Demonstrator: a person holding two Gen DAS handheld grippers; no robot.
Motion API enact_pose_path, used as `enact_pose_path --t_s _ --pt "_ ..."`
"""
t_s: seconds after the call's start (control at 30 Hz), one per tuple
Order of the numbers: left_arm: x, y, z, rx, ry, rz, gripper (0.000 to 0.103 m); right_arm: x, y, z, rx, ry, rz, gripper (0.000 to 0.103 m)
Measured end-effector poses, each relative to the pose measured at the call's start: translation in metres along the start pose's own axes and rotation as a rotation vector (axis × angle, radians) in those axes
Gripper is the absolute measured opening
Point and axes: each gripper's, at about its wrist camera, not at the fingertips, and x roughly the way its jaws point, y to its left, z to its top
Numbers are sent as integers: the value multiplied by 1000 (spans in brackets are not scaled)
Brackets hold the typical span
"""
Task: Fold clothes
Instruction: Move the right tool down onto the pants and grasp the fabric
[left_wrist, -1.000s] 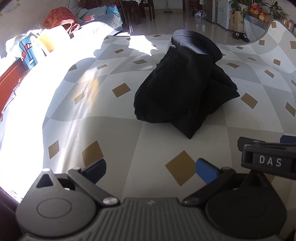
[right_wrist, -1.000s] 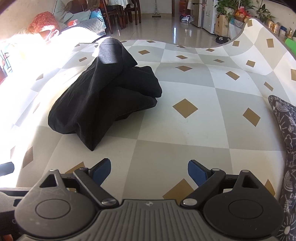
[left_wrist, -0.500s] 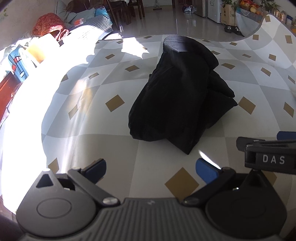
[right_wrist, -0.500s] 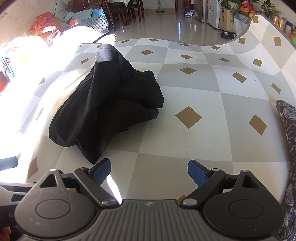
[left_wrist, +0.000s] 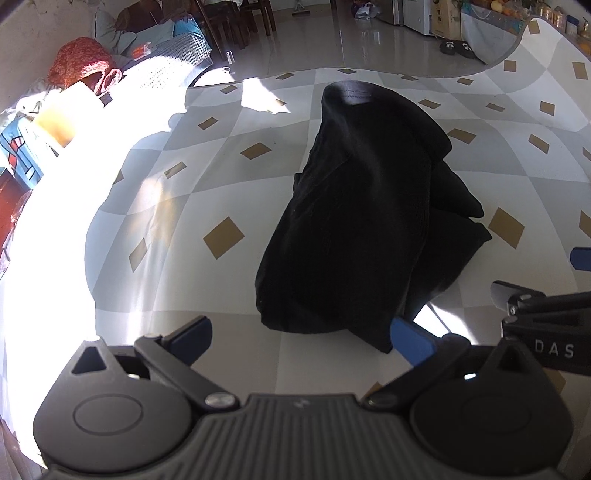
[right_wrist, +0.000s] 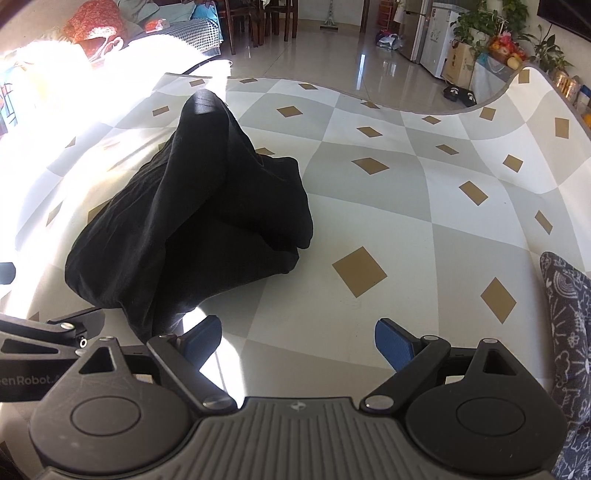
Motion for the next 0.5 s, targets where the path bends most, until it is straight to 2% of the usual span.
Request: enact_pose_path --t_s 0.4,0.5 --pt "32 9 37 -43 -3 -3 103 29 -6 25 -72 10 -2 90" --pt "44 12 38 -73 24 -11 103 36 -8 28 -74 20 0 90"
